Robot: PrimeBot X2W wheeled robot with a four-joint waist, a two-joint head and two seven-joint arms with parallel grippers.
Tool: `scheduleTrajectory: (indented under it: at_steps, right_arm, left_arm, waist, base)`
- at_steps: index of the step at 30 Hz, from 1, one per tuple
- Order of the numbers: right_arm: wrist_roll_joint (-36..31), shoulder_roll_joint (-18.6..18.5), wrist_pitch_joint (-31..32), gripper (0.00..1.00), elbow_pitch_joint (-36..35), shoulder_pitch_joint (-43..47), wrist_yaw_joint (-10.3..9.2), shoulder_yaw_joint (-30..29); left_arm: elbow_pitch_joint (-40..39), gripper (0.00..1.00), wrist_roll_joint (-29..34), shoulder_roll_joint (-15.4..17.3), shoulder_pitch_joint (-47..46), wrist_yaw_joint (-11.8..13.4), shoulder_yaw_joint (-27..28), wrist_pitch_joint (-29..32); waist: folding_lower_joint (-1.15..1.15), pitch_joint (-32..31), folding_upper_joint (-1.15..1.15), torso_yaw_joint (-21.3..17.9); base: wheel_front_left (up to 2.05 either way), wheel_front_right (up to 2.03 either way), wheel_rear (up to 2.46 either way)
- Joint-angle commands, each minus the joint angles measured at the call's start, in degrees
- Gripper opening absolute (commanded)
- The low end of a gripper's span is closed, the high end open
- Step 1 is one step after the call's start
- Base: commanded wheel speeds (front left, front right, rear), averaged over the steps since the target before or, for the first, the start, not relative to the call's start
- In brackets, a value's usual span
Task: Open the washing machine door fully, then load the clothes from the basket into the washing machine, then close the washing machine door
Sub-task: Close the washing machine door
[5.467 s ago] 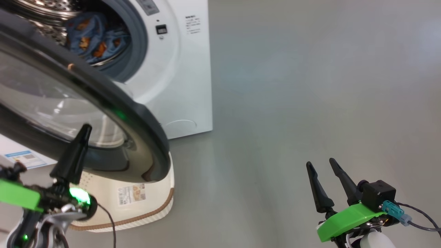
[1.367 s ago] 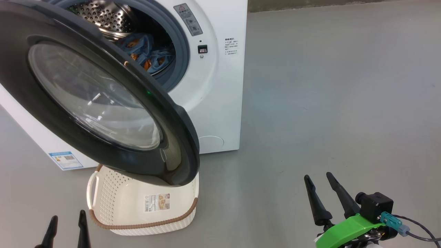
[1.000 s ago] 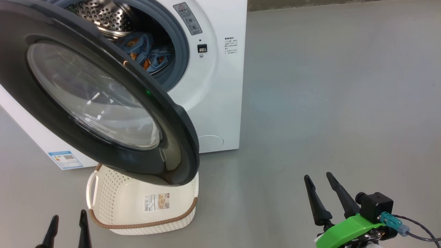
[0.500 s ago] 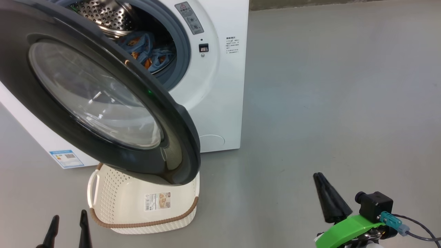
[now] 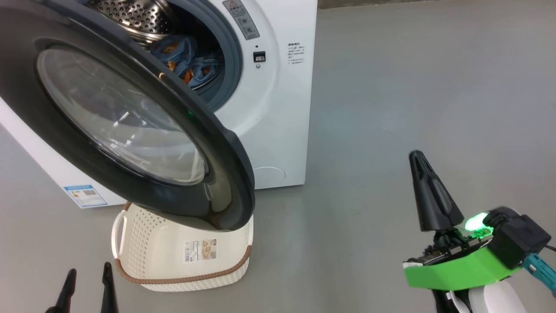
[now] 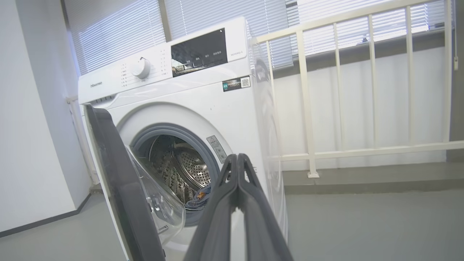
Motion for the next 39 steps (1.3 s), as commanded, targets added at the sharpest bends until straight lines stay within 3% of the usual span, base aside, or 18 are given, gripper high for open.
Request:
scheduleTrajectory:
  at_steps: [1, 7, 11, 25, 39]
  right_arm:
    - [-0.6, 0.3, -0.3, 0.0, -3.7, -1.5, 0.09, 2.5]
    - [-1.0, -1.5, -0.3, 0.0, -12.9, -2.8, 0.09, 8.9]
    - [-0.5, -3.6, -0.3, 0.0, -15.1, -3.5, 0.09, 14.2]
    - [1.3, -9.0, -0.3, 0.0, -8.8, -9.5, 0.09, 28.7]
    - [1.9, -11.1, -0.3, 0.0, 0.2, -16.5, 0.09, 33.8]
  left_arm:
    - [-1.8, 1.0, 0.4, 0.4, -2.8, -0.2, 1.6, -0.5]
    - [-2.0, 1.0, 0.2, 0.4, -3.0, -0.2, 1.0, -0.5]
    - [-2.2, 1.0, 0.0, 0.5, -3.2, -0.2, 0.5, -0.5]
    - [-3.9, 1.0, -1.3, 0.5, -4.0, -0.2, -2.0, -0.5]
    - [-4.0, 1.0, -4.0, 0.0, -7.8, -0.2, -7.4, -0.5]
  waist:
    - [0.0, 0.1, 0.0, 0.2]
    - [0.0, 0.2, 0.0, 1.2]
    - [0.0, 0.4, 0.0, 2.5]
    - [0.0, 2.9, 0.0, 9.1]
    - [0.0, 9.6, 0.0, 16.4]
  base:
    - [0.0, 0.0, 0.0]
    - [0.0, 0.0, 0.0]
    - [0.0, 0.0, 0.0]
    - [0.0, 0.0, 0.0]
    - [0.0, 0.0, 0.0]
